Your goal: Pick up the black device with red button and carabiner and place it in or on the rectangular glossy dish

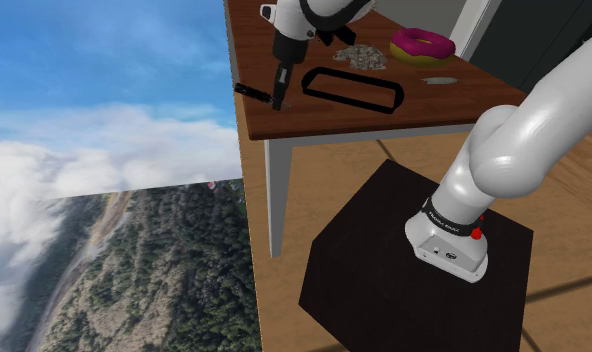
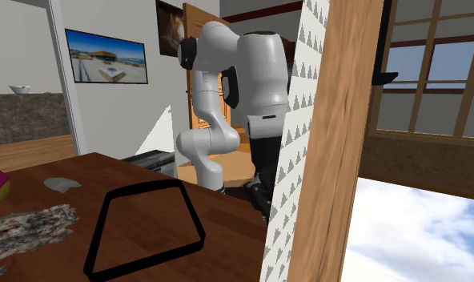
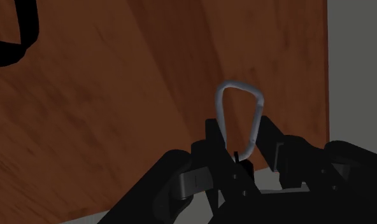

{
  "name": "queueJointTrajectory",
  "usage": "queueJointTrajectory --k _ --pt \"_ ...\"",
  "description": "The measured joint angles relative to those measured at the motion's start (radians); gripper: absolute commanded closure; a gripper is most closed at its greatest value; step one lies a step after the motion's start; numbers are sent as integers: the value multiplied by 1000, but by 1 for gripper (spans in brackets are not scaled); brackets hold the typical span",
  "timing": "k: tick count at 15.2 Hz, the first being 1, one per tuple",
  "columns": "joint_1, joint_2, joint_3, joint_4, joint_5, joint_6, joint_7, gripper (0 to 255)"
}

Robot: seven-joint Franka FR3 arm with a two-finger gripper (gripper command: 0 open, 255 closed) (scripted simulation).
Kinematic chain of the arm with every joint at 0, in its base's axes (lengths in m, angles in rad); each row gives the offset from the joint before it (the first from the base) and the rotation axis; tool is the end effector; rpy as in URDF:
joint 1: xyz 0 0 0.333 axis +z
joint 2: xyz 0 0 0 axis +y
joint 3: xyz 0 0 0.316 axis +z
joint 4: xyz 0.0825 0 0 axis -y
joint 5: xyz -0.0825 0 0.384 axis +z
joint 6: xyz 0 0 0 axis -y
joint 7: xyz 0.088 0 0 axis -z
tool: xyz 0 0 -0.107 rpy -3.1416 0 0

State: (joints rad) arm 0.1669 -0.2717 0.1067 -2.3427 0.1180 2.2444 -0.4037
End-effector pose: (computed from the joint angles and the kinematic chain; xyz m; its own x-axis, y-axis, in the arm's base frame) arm 0.4575 0.1337 0.4569 0.8055 0.5630 0.1851 0.5732 -0.8194 -0.0023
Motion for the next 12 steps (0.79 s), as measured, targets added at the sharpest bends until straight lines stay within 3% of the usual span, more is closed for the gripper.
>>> queueJointTrajectory --k 12 --pt "-3 -44 -7 124 -9 -167 14 255"
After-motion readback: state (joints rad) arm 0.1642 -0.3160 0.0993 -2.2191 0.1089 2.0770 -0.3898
